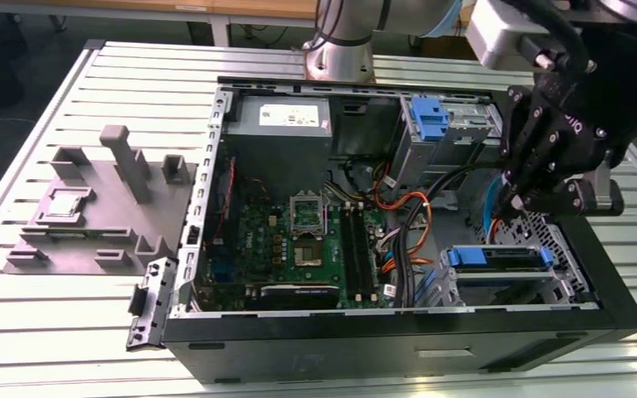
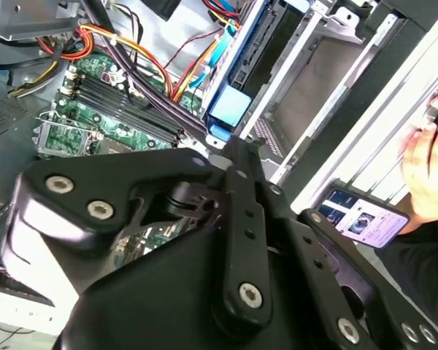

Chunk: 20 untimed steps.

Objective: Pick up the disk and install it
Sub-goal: 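Insert the disk into the insertion slot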

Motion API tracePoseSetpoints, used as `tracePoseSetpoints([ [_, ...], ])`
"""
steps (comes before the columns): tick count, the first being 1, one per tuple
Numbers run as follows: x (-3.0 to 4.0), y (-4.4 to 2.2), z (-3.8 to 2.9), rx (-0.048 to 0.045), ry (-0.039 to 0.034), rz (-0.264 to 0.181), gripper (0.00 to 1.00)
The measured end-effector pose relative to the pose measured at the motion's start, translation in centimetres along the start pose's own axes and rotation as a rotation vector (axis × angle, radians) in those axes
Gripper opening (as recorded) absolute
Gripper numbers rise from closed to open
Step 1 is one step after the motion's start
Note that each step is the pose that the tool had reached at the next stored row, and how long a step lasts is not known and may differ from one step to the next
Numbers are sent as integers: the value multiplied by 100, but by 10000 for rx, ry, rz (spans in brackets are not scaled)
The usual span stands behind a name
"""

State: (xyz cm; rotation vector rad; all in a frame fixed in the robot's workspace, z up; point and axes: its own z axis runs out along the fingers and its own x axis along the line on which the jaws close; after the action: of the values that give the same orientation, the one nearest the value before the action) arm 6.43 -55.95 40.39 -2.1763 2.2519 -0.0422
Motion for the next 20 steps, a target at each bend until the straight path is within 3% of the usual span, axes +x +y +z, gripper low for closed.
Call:
tracePoseSetpoints([
  [15,-3,6,271,3,0,0,10],
  [20,-3,6,281,6,3,-1,10],
])
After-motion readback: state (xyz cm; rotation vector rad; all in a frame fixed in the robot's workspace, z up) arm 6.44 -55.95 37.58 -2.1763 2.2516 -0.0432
